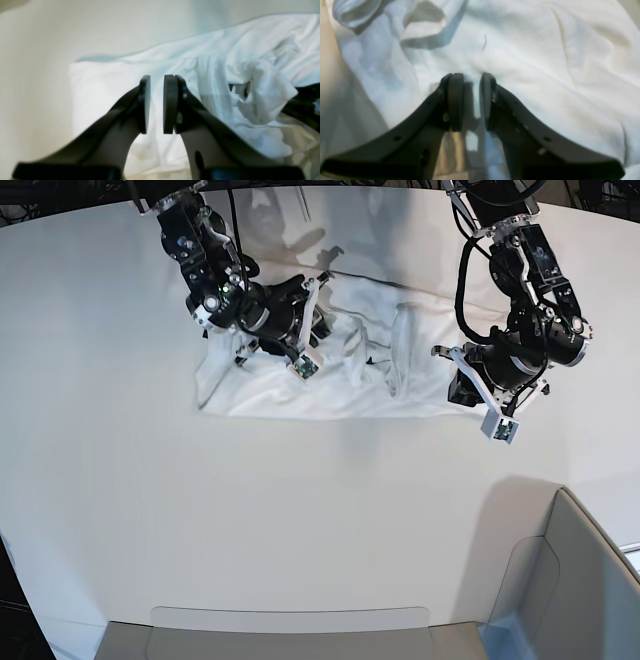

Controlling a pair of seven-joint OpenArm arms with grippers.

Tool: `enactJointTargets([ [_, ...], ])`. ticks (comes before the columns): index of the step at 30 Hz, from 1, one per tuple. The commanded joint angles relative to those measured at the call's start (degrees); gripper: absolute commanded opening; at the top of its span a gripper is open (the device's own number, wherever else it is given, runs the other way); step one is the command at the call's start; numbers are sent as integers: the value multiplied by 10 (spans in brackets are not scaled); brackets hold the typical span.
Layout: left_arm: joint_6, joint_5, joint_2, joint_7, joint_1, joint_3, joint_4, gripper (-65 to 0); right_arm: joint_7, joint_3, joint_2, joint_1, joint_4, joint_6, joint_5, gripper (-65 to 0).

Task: Layout the t-shirt on the table in an organized manner, then fold the t-shirt properly
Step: 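Lift the strip end with the right gripper and fold it toward the left gripper, then release the folded end and move the right gripper to the shirt's outer edge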

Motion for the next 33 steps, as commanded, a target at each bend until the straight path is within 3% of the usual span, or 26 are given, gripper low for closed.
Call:
enactJointTargets([
  [1, -2, -5, -4, -8, -8, 1, 9, -560, -14, 8, 1, 14, -18, -9, -19, -506],
  [7, -2, -5, -4, -8, -4, -2, 9, -560, -15, 134, -7, 69, -83, -9, -19, -506],
  [12, -2, -5, -4, -8, -4, -2, 9, -560, -29, 145, 12, 98, -90, -9, -19, -506],
  [15, -2, -5, -4, -8, -4, -2, 9, -560, -53, 145, 12, 99, -55, -8, -19, -506],
  [24, -2, -5, -4, -8, -6, -1, 9, -560, -57, 161, 10, 67, 164, -8, -19, -504],
  [28, -2, -5, -3, -8, -4, 0, 9, -560, -64, 232, 4, 66, 206, -8, -2, -469],
  [31, -2, -5, -3, -8, -4, 0, 9, -560, -112, 351, 2, 76, 203, -8, 53, -401],
  [33, -2, -5, -4, -8, -4, -1, 9, -560, -144, 424, 7, 81, 193, 6, 111, -393],
])
